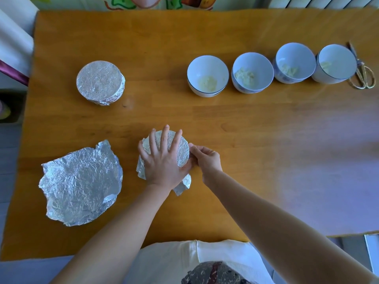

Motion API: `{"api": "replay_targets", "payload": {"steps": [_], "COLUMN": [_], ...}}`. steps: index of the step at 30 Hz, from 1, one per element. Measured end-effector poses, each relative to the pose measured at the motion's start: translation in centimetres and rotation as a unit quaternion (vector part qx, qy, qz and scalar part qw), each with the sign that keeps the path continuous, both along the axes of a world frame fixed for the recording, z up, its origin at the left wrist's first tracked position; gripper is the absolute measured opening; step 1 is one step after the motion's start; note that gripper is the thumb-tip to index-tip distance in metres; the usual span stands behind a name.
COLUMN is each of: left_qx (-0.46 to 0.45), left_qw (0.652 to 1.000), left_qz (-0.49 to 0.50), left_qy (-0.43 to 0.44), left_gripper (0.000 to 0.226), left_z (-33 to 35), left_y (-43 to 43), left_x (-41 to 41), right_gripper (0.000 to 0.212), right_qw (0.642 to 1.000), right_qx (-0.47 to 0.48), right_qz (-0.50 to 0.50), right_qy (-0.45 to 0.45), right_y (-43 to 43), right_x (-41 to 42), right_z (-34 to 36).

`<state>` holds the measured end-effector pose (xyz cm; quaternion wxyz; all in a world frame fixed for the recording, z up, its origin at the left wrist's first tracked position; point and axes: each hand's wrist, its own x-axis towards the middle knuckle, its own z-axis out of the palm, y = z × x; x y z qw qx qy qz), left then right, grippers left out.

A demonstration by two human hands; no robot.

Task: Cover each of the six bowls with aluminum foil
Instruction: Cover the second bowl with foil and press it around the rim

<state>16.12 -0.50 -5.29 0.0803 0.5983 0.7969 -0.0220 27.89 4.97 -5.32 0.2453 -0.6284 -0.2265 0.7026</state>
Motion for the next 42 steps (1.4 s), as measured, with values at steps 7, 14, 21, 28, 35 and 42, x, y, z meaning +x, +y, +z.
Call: {"api": "replay_targets", "payload": {"steps": [7, 14, 21, 28, 35, 42], "left_qx": [0.0, 0.001, -0.013, -0.014, 0.026, -0.002], "left_qw": [1.0, 1.0, 0.999, 0.995, 0.975, 0.999], "left_qz": [-0.002, 0.002, 0.037, 0.091, 0.171, -0.043], "left_qy": [0.004, 0.003, 0.004, -0.029, -0.136, -0.02], "left_gripper": [0.086, 0.087, 0.086, 0.101, 0.115, 0.095], "left_z": [-0.1, 0.0, 0.0, 0.4, 1.5, 0.5], "left_y": [0.0, -0.1, 0.2, 0.2, -1.3, -1.2], "left_x": [0.0, 0.1, 0.4, 0.7, 0.6, -2.4], "right_gripper": [0.018, 0.03, 0.037, 0.026, 0.032, 0.043], "right_qw": [0.967, 0.924, 0.952, 0.941, 0.922, 0.926], "right_qx": [0.153, 0.222, 0.155, 0.167, 0.15, 0.12], "right_qz": [0.122, 0.209, 0.242, 0.286, 0.351, 0.357], "right_qy": [-0.163, -0.228, -0.104, -0.07, -0.059, -0.022], "right_y": [-0.2, 0.1, 0.5, 0.8, 3.1, 3.9], "right_x": [-0.2, -0.6, -0.2, -0.7, -1.3, -1.2], "right_z": [0.1, 0.0, 1.2, 1.4, 1.6, 1.4]}}
